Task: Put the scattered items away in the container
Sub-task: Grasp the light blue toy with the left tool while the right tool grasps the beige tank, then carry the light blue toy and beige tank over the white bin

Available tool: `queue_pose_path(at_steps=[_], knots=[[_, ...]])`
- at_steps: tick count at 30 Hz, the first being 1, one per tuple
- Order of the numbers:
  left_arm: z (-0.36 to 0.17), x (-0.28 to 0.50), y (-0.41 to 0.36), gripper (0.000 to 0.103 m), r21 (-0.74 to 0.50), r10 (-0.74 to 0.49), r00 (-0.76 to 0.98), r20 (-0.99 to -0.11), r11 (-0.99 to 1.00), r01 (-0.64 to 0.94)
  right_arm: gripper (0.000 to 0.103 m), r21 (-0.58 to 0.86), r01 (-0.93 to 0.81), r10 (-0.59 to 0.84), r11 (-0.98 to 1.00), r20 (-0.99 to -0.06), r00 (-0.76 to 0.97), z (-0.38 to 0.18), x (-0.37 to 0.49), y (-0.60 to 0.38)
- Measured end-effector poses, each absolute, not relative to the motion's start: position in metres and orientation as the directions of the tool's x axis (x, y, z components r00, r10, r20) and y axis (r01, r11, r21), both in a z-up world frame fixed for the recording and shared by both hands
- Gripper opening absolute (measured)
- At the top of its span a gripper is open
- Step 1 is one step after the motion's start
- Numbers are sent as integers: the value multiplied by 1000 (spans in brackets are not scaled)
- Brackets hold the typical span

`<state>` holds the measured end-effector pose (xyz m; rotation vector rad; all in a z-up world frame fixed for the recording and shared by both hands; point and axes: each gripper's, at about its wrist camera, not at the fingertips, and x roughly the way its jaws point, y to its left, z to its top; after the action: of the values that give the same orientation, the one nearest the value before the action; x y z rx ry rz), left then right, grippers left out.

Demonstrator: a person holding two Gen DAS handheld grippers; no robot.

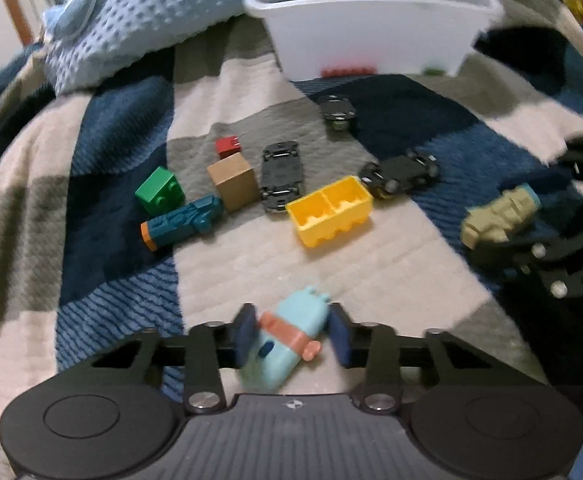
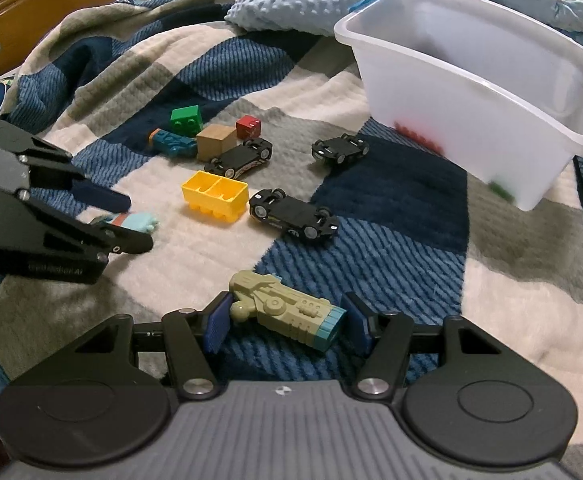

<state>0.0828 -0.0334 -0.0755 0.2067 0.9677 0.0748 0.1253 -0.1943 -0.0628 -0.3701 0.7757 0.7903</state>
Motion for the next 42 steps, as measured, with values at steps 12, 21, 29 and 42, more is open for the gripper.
queue_pose_path(at_steps=[12,21,29,42], knots=[[-60,47,-36,24,181,174,597,-783,982,-47,62,-9,-724,501,690,-716,486,-50,116,-203],[-48,40,-29,20,162,164,616,-770,985,-59,62,-15,-721,519,693,-683,514,-38,109,-207],[-69,43,-40,35,241,169,584,-794,969,47,62,-5,-715,520,699,-682,513,-39,110,-209],[-60,46,-40,16,319,300,585,-754,945,-75,62,-3,-702,513,712,-680,524,-41,110,-212]])
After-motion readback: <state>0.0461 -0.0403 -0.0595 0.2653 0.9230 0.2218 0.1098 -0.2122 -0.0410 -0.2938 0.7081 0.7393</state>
